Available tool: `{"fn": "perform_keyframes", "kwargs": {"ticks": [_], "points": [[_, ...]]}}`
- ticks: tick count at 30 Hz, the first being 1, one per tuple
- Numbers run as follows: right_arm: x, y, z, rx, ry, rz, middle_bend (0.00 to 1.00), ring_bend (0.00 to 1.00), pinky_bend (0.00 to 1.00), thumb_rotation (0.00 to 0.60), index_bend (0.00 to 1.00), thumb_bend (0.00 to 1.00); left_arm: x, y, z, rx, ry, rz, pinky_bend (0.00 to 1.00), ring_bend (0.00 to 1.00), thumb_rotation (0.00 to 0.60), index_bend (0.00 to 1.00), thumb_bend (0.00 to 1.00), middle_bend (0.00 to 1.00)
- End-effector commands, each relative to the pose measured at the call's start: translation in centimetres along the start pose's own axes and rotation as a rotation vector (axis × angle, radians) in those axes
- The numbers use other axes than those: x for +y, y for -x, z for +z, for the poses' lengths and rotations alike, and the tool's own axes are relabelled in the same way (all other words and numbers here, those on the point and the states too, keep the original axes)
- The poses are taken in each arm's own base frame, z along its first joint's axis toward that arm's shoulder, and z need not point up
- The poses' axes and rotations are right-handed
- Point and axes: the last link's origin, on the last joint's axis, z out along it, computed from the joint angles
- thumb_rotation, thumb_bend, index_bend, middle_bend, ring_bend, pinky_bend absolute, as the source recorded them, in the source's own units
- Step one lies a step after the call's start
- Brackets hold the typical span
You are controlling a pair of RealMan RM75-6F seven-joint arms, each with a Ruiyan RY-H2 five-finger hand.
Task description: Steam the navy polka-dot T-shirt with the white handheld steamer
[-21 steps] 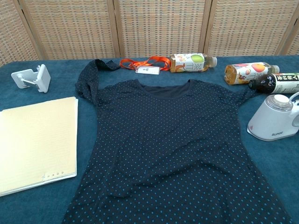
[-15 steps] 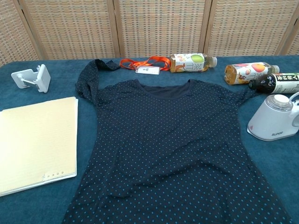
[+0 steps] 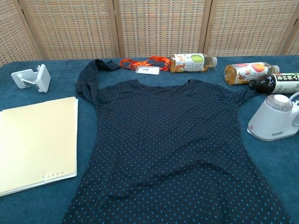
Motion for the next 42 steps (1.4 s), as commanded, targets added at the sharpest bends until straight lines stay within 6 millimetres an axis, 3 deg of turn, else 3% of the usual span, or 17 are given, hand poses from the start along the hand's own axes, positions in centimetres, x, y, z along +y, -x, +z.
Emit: {"fn": "perform_keyframes", "kwargs": {"ticks": [1,5,11,24,33,42], "points": [[-1.4,1.8,2.7,-0.022,-0.059,-0.021,0.0,0.0,0.0,0.6,0.0,0.25,0.0,0.5,0.7,-0.019,-0.015,0.012,0.0,0.0,0.6,0.0,0.0,0.0],[-1.3,2.9,3.9,-0.036,-0.072,-0.06,0.0,0.0,0.0,0.6,0.0,0.25,0.0,0.8,1.2,-0.033,-0.029,0.02,0.0,0.0,0.6,0.0,0.0,0.0],[-1.4,3.8,5.2,-0.045,-0.079,-0.068,0.0,0.0,0.0,0.6,0.0,0.35,-0.1,1.1,1.7,-0.045,-0.044,0.024,0.0,0.0,0.6,0.0,0.0,0.0],[-3.4,5.0,8.3,-0.06,-0.108,-0.099,0.0,0.0,0.0,0.6,0.0,0.42,-0.2,1.5,2.4,-0.064,-0.062,0.03,0.0,0.0,0.6,0.0,0.0,0.0],[-4.0,5.1,9.5,-0.048,-0.104,-0.106,0.0,0.0,0.0,0.6,0.0,0.56,-0.3,1.6,2.6,-0.071,-0.069,0.027,0.0,0.0,0.6,0.0,0.0,0.0],[-3.6,4.2,9.9,-0.01,-0.1,-0.065,0.0,0.0,0.0,0.6,0.0,0.57,-0.1,1.7,2.8,-0.078,-0.069,0.03,0.0,0.0,0.6,0.0,0.0,0.0]]}}
